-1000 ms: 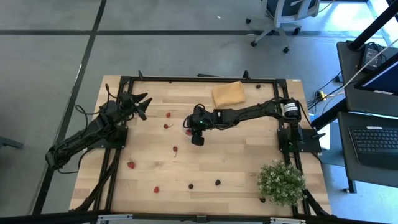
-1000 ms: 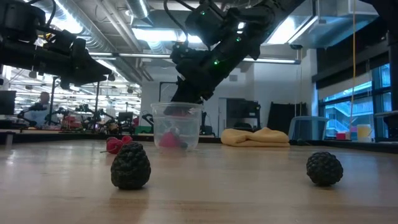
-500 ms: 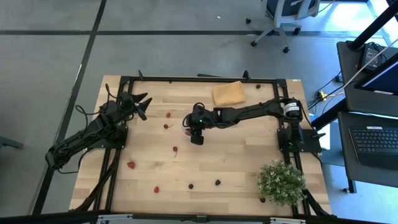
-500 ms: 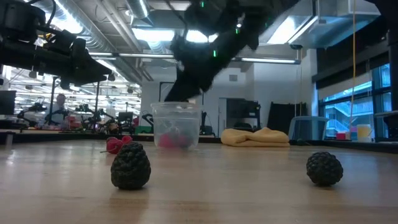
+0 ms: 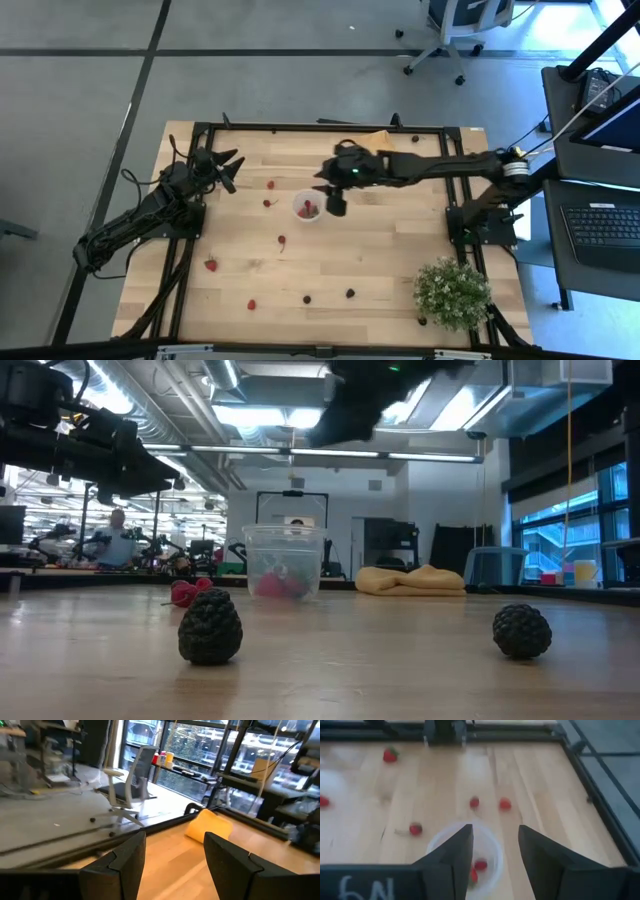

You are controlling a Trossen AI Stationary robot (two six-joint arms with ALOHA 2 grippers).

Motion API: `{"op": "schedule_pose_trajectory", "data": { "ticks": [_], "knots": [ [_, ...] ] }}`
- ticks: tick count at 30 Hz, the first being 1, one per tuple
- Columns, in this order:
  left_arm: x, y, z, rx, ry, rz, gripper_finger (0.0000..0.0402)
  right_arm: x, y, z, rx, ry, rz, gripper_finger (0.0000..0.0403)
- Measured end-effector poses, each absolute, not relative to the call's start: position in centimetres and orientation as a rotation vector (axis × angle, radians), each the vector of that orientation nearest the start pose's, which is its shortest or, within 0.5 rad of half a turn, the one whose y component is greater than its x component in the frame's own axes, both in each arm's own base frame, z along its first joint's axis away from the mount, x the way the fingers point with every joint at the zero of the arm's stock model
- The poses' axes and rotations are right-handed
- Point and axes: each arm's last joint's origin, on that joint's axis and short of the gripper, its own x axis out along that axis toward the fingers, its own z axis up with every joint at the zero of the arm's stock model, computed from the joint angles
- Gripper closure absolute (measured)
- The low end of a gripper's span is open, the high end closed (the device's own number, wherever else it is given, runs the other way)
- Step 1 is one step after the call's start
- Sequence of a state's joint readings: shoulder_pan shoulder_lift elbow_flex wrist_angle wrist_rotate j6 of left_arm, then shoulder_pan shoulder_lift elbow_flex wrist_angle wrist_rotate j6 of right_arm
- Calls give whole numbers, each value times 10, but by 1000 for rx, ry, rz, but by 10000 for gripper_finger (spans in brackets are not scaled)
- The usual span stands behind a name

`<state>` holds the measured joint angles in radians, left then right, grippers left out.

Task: Pick and placing Produce into tupperware
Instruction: Put the top red cherry into the transparent container

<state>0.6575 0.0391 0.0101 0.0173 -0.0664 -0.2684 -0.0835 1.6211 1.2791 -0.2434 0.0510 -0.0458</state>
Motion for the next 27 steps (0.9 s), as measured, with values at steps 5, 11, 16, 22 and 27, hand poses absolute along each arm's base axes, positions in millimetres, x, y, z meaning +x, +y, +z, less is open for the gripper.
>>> {"op": "schedule_pose_trajectory", "data": {
  "ticks": [5,11,16,22,27],
  "knots": [
    [80,59,168,-285,-96,558,208,327,-29,283,-20,485,-124,242],
    [85,51,185,-219,-58,351,208,304,-33,276,9,400,-152,242],
    [92,48,209,-127,69,323,208,301,-43,267,39,433,-190,242],
    [110,50,227,-41,379,345,208,300,-54,267,42,436,-224,242],
    [135,49,226,-16,576,291,209,299,-62,266,26,439,-244,242]
  ]
}}
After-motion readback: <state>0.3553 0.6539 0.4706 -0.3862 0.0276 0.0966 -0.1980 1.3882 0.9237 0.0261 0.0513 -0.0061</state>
